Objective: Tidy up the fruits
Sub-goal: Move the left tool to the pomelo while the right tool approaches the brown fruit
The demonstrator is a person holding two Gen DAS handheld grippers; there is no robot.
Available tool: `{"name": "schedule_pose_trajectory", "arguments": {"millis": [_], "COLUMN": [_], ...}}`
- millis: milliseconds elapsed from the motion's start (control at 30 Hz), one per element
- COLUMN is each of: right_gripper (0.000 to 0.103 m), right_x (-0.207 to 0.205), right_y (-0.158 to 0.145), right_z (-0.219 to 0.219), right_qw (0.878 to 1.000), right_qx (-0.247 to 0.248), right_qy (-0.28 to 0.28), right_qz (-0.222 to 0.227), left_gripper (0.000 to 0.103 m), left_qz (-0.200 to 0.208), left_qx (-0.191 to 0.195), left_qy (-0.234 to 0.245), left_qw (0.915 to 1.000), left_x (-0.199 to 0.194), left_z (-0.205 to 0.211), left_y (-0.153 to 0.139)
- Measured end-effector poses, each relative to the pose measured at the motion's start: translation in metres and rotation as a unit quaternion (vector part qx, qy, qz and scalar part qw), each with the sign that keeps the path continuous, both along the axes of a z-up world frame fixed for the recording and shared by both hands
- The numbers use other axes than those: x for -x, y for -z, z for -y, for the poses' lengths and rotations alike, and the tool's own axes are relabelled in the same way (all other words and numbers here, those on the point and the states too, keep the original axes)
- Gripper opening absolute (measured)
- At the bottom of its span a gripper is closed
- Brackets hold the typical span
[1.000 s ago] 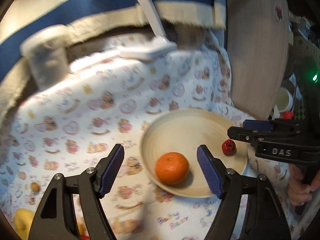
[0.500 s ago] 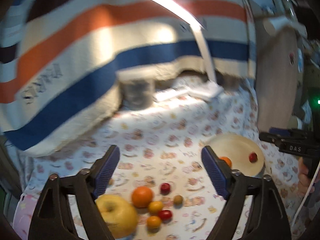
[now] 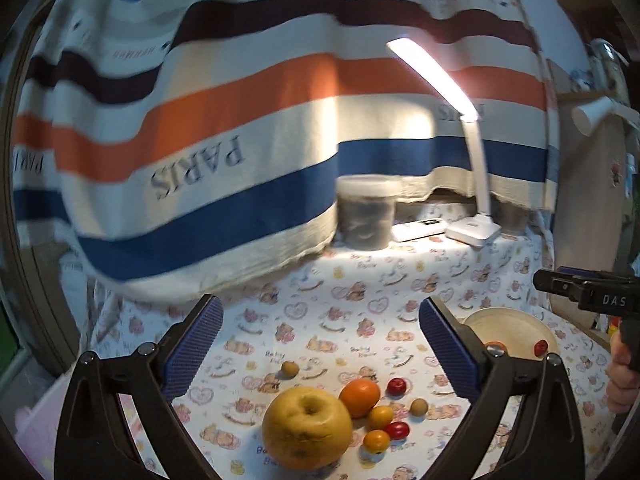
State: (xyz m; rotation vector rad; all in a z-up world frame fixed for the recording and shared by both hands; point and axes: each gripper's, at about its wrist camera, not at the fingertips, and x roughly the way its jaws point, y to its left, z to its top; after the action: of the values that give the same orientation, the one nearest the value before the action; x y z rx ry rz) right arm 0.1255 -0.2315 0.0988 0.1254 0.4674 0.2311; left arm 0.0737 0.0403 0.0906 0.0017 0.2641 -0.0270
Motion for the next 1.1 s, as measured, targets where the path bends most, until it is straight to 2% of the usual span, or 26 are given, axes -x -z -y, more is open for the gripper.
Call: {"name": "schedule_pose_trajectory", "arguments": {"millis": [400, 567, 700, 933, 1100], "right_gripper": [0.069, 0.069, 0.069, 0.069, 0.069], "right_x": [-0.019, -0.025, -0.029, -0.045, -0.053], "right_y": [0.020, 0.032, 0.047, 0.075, 0.095], "right_z": [-0.045, -0.060, -0.064, -0.071, -0.080], "right_qw": [1.000, 0.999, 0.999, 0.993, 0.988], "right_qx": [0.012, 0.012, 0.014, -0.001, 0.008], "right_qy": [-0.018, -0.033, -0.041, -0.080, -0.098], "right_qz": [-0.022, -0.024, -0.026, -0.082, -0.118], "left_gripper": [0.098, 0.098, 0.098, 0.098, 0.098], "left_qz": [-0.084, -0.156, -0.221, -0.281, -0.303], "left_qx": [0.060, 0.085, 0.095, 0.085, 0.088], "left_qy": [-0.017, -0.002, -0.001, -0.008, -0.008], "left_qw": [0.9945, 0.9841, 0.9706, 0.9560, 0.9489], "left_x": [-0.025, -0.043, -0.059, -0.073, -0.077], "left_z": [-0.035, -0.037, -0.034, -0.028, -0.024], "left_y": [0.033, 0.052, 0.073, 0.098, 0.109]}}
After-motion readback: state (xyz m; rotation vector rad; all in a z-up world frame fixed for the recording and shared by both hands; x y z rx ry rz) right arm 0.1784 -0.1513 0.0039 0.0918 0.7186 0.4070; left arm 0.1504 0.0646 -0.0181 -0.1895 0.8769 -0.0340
